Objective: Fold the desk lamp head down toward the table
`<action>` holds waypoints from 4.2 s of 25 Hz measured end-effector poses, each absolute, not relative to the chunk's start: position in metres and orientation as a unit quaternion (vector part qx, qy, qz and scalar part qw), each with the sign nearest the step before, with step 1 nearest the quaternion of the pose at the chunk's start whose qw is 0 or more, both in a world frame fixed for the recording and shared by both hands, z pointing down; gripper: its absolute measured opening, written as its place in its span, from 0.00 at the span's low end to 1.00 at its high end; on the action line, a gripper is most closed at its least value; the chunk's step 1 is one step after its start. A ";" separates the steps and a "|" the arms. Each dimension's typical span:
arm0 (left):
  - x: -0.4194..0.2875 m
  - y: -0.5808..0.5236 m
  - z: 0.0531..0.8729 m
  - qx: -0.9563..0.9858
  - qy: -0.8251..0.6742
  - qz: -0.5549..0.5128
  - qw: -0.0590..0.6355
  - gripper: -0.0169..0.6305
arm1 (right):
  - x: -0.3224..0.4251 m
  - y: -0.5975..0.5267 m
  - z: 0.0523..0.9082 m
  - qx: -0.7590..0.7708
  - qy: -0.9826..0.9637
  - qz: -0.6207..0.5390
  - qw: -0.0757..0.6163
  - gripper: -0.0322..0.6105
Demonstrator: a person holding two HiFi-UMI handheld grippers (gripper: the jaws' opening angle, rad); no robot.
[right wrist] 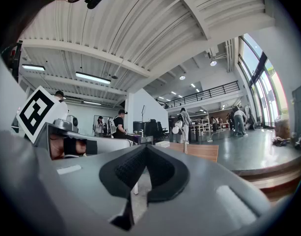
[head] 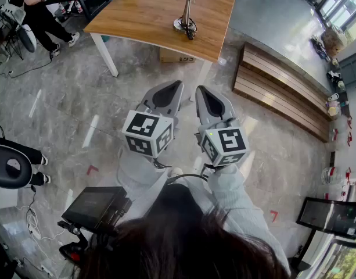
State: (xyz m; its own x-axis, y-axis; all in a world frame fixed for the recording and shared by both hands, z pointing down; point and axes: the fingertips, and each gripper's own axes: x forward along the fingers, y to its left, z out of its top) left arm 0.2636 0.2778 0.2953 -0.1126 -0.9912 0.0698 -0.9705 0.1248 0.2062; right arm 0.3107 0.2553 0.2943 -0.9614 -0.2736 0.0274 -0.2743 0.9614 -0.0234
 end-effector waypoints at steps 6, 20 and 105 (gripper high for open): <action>0.264 0.275 0.295 0.658 -0.745 -0.052 0.097 0.03 | 0.310 0.254 0.293 0.133 -0.991 0.012 0.016 0.05; 0.254 0.266 0.306 0.642 -0.756 -0.065 0.110 0.03 | 0.310 0.238 0.298 0.126 -0.992 0.029 0.010 0.05; -0.175 -0.279 0.362 0.647 -0.081 -0.307 0.694 0.41 | -0.190 -0.297 0.505 0.076 -0.973 0.131 0.174 0.22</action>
